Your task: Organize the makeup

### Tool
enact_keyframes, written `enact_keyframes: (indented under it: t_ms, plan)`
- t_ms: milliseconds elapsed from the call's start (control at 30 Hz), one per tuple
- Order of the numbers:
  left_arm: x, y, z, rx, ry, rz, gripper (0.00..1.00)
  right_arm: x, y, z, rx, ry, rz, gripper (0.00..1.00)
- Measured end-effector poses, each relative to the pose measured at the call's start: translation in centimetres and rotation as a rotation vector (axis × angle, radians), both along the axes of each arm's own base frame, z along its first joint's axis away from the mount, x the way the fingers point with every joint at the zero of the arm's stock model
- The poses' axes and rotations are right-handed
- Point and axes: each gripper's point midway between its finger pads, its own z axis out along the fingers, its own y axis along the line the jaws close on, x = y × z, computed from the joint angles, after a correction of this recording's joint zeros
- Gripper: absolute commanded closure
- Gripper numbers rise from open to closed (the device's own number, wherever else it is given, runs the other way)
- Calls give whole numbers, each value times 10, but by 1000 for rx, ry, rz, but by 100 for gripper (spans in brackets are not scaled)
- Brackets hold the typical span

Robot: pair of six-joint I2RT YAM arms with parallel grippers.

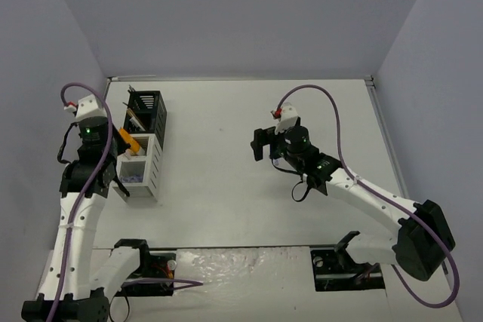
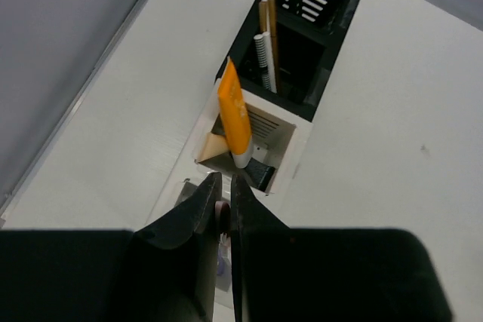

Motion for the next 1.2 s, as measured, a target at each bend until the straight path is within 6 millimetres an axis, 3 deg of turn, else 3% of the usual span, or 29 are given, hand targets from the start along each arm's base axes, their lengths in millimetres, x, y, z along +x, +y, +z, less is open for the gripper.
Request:
enact_keyframes:
  t_ms: [100,300,400,467,533,633,767,933,1000,1100,1200]
  plan:
    - [-6,17,-23,-4,56,48,87,11,-18,-11,-17,33,-71,0]
    - [-10,22,-72,-36,181,51,64,18,-34,-52,-76,143,-131,1]
    - [-10,20,-77,-50,193,39,52,21,-45,-77,-110,210,-165,1]
    - [-9,18,-76,-56,186,33,34,23,-52,-92,-126,252,-190,3]
    - [-7,17,-73,-62,174,23,20,26,-57,-105,-140,291,-209,7]
    - [-6,12,-67,-71,139,-3,9,33,-58,-122,-161,336,-221,17]
    - [-3,1,-54,-97,74,-64,6,40,-55,-142,-190,392,-223,30]
    - [5,-27,-38,-159,-1,-210,6,48,-53,-169,-241,445,-231,47]
    - [6,-41,-34,-184,-16,-270,6,53,-50,-169,-237,445,-235,52]
    - [6,-61,-30,-219,-25,-350,5,54,-49,-170,-245,444,-242,79]
    - [5,-87,-23,-246,-34,-434,5,54,-50,-170,-249,445,-256,96]
